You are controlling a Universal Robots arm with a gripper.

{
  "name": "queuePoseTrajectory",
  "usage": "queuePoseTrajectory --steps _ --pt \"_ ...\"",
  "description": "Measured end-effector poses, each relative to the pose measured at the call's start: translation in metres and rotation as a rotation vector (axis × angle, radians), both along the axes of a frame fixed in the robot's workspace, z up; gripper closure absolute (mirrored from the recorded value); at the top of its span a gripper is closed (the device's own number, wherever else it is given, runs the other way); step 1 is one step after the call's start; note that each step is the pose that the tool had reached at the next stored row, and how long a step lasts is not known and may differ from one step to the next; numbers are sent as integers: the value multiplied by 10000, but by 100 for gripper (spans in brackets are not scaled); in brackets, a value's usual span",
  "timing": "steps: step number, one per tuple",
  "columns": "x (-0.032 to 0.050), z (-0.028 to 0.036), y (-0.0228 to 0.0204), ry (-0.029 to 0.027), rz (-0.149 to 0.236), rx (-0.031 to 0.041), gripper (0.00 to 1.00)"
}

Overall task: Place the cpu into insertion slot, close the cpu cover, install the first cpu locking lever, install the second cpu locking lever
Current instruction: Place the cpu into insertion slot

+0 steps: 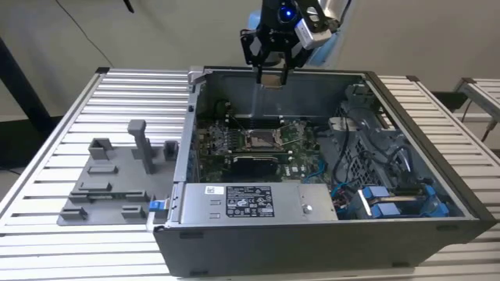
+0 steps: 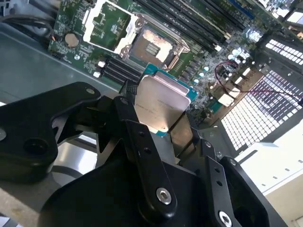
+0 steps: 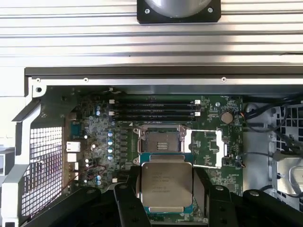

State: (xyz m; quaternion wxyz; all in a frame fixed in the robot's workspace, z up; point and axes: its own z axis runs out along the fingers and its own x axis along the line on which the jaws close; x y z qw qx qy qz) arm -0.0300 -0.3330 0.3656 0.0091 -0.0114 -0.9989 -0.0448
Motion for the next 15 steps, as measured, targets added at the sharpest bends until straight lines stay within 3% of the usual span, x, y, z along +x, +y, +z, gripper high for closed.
queuePoseTrajectory --steps 8,15 --pt "1 0 0 1 -28 -1 46" --pt "0 -7 0 1 -1011 -3 46"
